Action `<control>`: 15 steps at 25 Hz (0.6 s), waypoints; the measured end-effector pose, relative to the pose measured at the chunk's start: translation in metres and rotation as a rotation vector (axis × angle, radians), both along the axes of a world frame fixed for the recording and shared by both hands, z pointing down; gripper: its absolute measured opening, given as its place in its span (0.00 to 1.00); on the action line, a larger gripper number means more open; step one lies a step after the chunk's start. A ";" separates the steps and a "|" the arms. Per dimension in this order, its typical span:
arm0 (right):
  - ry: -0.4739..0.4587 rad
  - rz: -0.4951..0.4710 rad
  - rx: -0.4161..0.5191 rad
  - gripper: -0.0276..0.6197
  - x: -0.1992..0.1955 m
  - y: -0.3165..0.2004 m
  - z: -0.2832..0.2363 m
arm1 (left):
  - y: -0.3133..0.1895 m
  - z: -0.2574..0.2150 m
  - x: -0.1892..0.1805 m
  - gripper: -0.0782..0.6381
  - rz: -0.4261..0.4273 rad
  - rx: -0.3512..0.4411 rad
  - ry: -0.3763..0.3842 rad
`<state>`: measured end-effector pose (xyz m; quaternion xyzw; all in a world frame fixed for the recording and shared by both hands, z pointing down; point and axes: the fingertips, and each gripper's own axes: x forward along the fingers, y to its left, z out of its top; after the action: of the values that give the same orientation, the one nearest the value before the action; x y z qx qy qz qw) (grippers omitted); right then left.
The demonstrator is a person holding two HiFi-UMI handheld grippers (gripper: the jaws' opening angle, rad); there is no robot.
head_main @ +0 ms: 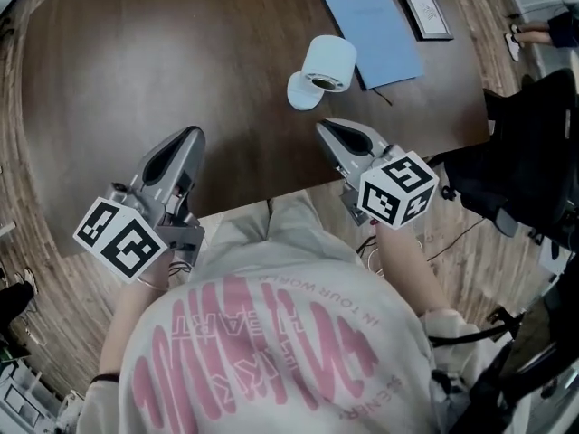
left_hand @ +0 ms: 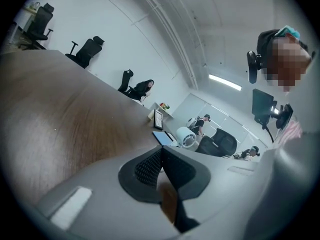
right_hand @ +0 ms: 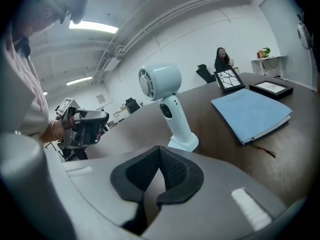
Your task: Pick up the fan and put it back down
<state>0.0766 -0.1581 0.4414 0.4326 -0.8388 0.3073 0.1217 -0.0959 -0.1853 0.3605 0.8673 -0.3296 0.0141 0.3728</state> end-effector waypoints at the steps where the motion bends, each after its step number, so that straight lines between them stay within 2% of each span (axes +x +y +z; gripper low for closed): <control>1: -0.003 -0.015 0.005 0.05 0.002 -0.004 0.001 | 0.000 0.000 0.000 0.14 -0.015 0.002 -0.011; 6: -0.036 -0.099 0.045 0.05 0.010 -0.020 -0.003 | 0.005 0.006 0.003 0.14 -0.086 -0.013 -0.061; 9: -0.023 -0.166 0.060 0.23 0.013 -0.026 -0.006 | 0.007 0.003 0.011 0.14 -0.114 -0.013 -0.066; 12: 0.004 -0.204 0.087 0.28 0.019 -0.032 -0.007 | 0.009 0.000 0.019 0.14 -0.135 -0.013 -0.067; 15: 0.006 -0.218 0.122 0.47 0.022 -0.041 -0.007 | 0.011 0.000 0.022 0.14 -0.159 -0.011 -0.087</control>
<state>0.0990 -0.1987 0.4341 0.3465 -0.8976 0.2392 0.1303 -0.0744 -0.1743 0.3610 0.8348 -0.4133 0.0241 0.3629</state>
